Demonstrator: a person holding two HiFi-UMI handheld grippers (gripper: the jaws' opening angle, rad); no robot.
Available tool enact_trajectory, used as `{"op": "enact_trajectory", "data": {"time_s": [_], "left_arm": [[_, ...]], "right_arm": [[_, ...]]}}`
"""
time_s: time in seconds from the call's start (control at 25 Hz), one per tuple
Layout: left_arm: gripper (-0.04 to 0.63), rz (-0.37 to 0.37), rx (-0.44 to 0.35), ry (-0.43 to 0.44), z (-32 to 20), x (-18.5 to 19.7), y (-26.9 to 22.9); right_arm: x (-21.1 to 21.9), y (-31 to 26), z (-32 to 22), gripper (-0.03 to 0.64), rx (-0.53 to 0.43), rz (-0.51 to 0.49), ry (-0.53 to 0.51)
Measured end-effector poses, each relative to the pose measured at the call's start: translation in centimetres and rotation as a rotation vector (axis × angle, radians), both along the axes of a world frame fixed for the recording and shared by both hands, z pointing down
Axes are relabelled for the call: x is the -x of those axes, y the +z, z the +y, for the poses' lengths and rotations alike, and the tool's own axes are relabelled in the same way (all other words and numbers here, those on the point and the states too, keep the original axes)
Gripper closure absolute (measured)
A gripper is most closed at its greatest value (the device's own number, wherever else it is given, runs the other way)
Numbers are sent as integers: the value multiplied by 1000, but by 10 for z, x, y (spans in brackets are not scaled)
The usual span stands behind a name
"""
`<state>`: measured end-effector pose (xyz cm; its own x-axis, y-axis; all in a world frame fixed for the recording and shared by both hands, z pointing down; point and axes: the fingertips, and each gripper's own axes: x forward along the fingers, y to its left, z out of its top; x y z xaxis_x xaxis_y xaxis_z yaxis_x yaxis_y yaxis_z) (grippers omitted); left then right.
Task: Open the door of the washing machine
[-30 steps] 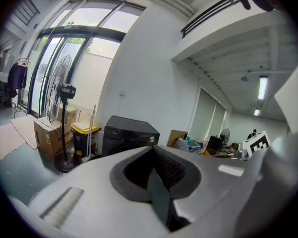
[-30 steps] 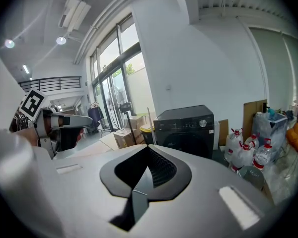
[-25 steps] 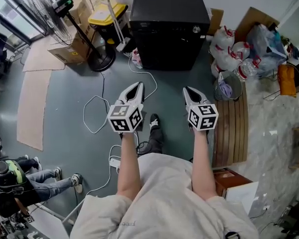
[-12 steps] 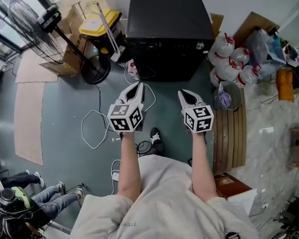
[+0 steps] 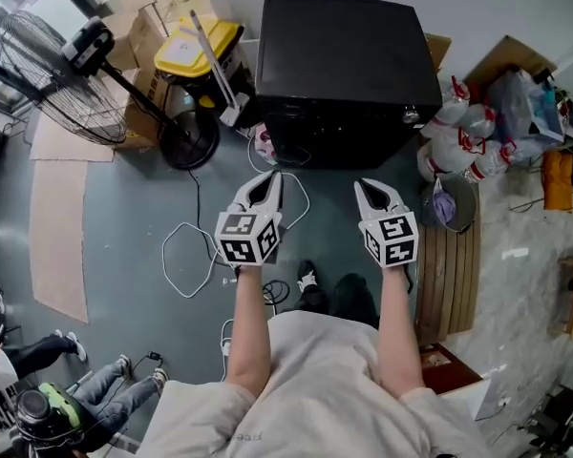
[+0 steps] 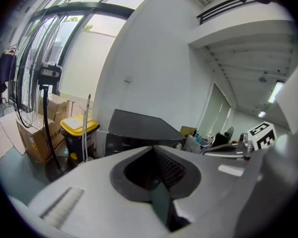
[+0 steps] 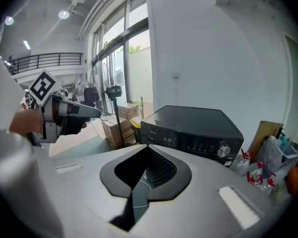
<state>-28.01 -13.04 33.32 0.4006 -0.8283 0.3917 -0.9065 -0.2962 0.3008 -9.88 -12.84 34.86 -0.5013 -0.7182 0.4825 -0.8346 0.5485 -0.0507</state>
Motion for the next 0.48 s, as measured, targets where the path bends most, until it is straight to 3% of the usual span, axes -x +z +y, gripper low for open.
{"op": "enact_trajectory", "data": {"time_s": [0.28, 0.48], "left_arm": [[538, 9, 39, 42, -34, -11, 36], [538, -26, 65, 74, -65, -10, 67]], "right_arm": [[1, 27, -46, 615, 14, 112, -49], [25, 42, -94, 615, 9, 158, -113]]}}
